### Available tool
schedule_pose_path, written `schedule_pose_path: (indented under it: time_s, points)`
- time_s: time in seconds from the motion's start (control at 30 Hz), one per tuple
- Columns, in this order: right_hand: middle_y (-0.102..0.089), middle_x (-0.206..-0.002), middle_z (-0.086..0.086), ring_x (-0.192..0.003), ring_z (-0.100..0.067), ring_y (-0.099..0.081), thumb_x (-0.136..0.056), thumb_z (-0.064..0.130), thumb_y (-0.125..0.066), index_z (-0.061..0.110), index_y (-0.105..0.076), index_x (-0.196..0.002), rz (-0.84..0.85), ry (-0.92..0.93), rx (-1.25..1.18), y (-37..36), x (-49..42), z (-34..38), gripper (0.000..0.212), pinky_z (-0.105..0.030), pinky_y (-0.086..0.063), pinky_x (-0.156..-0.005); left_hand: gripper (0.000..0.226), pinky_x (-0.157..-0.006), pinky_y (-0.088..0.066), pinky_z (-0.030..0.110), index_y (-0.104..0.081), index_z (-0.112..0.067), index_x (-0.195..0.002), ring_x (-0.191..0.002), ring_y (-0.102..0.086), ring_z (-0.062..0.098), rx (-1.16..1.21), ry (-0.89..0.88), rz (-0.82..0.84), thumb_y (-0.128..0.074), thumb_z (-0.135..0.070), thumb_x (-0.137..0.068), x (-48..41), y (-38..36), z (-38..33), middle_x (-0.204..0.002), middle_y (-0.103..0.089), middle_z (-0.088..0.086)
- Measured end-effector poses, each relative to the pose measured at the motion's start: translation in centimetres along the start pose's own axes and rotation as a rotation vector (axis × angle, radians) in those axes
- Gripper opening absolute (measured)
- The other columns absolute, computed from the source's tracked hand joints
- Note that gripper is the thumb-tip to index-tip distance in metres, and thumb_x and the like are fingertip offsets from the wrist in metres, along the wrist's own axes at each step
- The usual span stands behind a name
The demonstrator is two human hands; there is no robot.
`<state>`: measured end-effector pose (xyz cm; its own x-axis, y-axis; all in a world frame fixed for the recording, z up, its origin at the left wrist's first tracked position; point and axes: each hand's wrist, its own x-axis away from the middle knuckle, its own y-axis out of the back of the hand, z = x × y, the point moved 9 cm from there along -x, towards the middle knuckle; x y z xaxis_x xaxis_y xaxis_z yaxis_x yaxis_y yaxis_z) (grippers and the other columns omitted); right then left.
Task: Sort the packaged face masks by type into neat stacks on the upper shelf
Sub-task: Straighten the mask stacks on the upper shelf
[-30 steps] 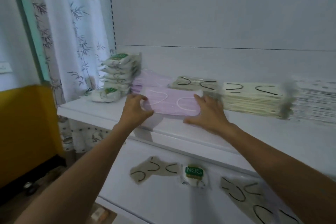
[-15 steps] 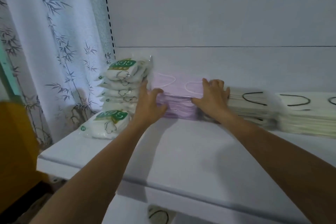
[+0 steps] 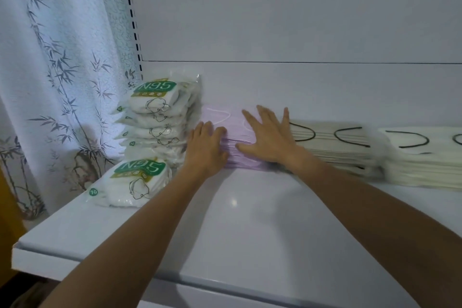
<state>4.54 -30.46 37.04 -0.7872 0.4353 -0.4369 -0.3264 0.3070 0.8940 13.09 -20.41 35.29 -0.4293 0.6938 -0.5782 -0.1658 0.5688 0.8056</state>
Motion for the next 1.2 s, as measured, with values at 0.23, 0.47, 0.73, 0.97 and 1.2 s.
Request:
schedule_pose_path:
  time_s: [0.23, 0.47, 0.73, 0.97, 1.2]
  points:
    - [-0.04, -0.145, -0.005, -0.135, -0.027, -0.032, -0.08, 0.078, -0.034, 0.032, -0.025, -0.146, 0.183, -0.011, 0.016, -1.4, -1.5, 0.5, 0.08, -0.067, -0.003, -0.108, 0.054, -0.104, -0.029, 0.038, -0.043, -0.017, -0.133, -0.123, -0.04, 0.033, 0.009, -0.015, 0.007, -0.058, -0.026, -0.082, -0.3, 0.6, -0.3, -0.127, -0.046, 0.014]
    - [-0.027, -0.151, -0.01, -0.141, -0.03, -0.015, -0.079, 0.076, -0.038, 0.028, -0.02, -0.148, 0.142, 0.015, 0.123, -1.8, -1.0, 0.9, 0.086, -0.066, 0.0, -0.108, 0.06, -0.111, -0.018, 0.036, -0.031, -0.023, -0.142, -0.138, -0.02, 0.029, -0.061, 0.047, 0.084, -0.054, -0.034, -0.088, 0.4, 0.5, -0.4, -0.15, -0.022, 0.015]
    - [-0.01, -0.157, -0.009, -0.145, -0.026, -0.005, -0.08, 0.07, -0.046, 0.023, -0.012, -0.151, -0.104, 0.131, 0.099, 3.3, 3.0, 1.6, 0.091, -0.061, 0.006, -0.111, 0.056, -0.11, -0.021, 0.039, -0.038, -0.019, -0.14, -0.135, -0.026, 0.032, -0.014, 0.014, 0.012, -0.057, -0.022, -0.087, 4.5, 4.7, -2.1, -0.149, -0.028, 0.014]
    - [-0.016, -0.156, -0.009, -0.143, -0.023, -0.015, -0.09, 0.045, -0.051, 0.017, -0.017, -0.15, -0.093, 0.077, 0.01, 5.1, 12.9, -0.9, 0.074, -0.056, -0.002, -0.113, 0.044, -0.076, -0.05, 0.05, -0.068, -0.002, -0.099, -0.092, -0.061, 0.047, 0.019, -0.073, -0.015, -0.047, -0.026, -0.069, 11.9, 5.3, -8.2, -0.104, -0.062, 0.029]
    - [-0.025, -0.152, -0.01, -0.139, -0.026, -0.023, -0.097, 0.033, -0.039, 0.015, -0.028, -0.145, -0.02, -0.052, -0.105, 5.4, 25.3, -4.9, 0.053, -0.052, -0.013, -0.113, 0.045, -0.087, -0.037, 0.041, -0.065, -0.004, -0.108, -0.105, -0.053, 0.038, 0.176, 0.062, -0.066, -0.035, -0.03, -0.086, 21.6, 6.3, -15.5, -0.113, -0.062, 0.018]
